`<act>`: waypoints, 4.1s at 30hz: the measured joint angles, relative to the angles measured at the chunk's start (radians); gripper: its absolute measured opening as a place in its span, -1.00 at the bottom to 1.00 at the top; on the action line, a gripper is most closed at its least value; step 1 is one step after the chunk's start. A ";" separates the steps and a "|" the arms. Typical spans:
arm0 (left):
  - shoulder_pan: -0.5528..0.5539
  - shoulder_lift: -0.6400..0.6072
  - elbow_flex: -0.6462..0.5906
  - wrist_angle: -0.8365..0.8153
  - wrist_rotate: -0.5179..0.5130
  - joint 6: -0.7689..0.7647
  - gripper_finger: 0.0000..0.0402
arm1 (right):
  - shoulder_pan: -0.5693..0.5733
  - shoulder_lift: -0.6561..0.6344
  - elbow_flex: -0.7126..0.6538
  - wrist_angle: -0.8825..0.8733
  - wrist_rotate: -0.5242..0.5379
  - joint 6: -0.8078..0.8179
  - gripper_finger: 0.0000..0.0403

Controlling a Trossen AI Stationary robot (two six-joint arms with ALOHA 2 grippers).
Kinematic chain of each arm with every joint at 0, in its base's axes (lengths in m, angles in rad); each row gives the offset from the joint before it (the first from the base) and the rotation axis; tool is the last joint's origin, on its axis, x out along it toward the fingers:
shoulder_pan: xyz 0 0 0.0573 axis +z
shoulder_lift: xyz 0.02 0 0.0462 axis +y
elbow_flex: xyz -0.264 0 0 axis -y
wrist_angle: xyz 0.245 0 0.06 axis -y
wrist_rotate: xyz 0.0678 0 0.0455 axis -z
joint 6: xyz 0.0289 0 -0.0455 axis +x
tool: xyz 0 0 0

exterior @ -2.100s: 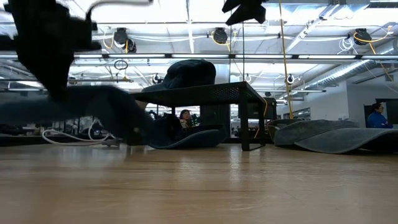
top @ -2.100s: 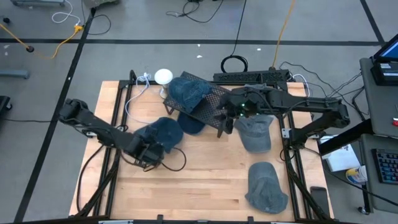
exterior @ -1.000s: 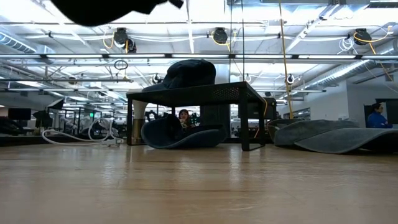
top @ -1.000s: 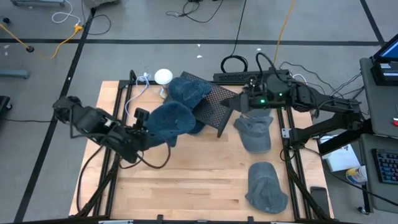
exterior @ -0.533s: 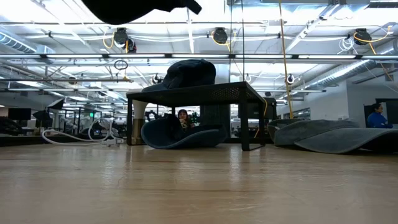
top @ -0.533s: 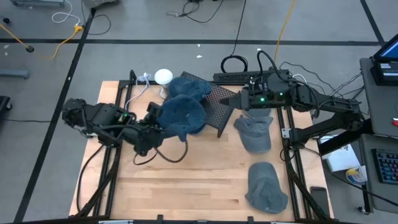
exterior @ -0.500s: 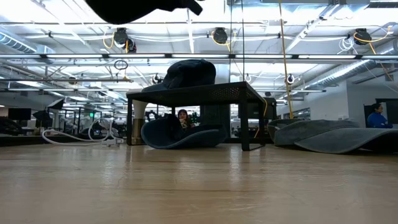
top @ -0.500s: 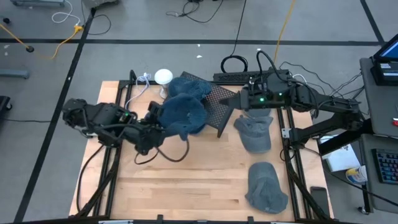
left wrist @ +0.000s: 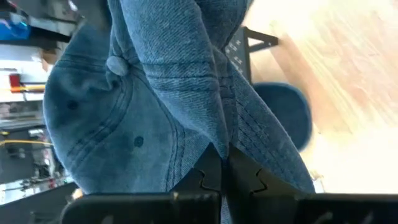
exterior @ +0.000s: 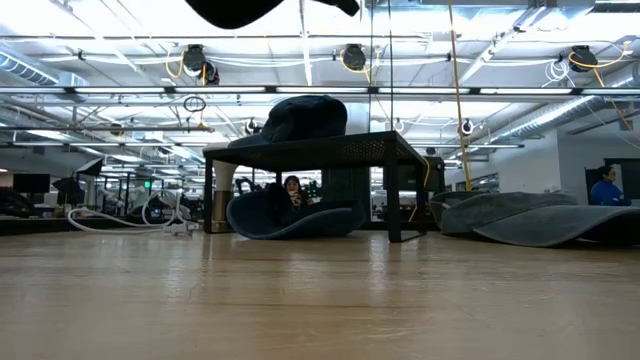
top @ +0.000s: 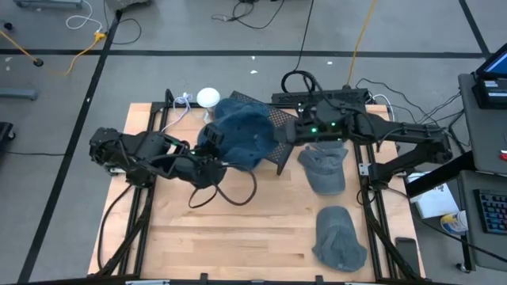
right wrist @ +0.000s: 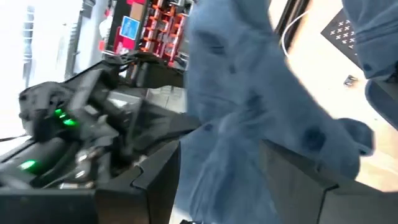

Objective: Pick & Place hat
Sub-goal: Stack the bottom blue cap on the blue cap on the shelf

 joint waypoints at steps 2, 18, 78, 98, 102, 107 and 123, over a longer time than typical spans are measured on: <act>0.000 -0.001 0.000 0.018 -0.006 0.013 -1.00 | 0.000 0.018 0.000 -0.002 -0.002 0.013 0.04; -0.006 0.000 0.000 0.065 0.003 0.051 -1.00 | -0.018 0.125 -0.001 0.091 -0.049 0.102 0.03; -0.030 -0.078 0.000 0.387 0.064 -1.207 0.06 | 0.031 -0.170 0.000 0.314 0.265 -0.669 -0.96; 0.169 -0.325 -0.001 0.359 0.155 -0.787 0.03 | -0.315 0.296 0.280 0.689 -0.079 -0.519 -0.96; 0.251 -0.358 -0.001 0.320 0.247 -0.733 0.08 | -0.316 0.406 0.427 0.630 -0.075 -0.560 -0.96; 0.357 -0.393 -0.001 0.280 0.357 -0.667 0.14 | -0.333 0.507 0.550 0.637 -0.056 -0.579 -0.96; 0.564 -0.426 -0.001 0.184 0.447 -0.607 0.04 | -0.296 0.609 0.531 0.576 0.150 -0.523 -0.96</act>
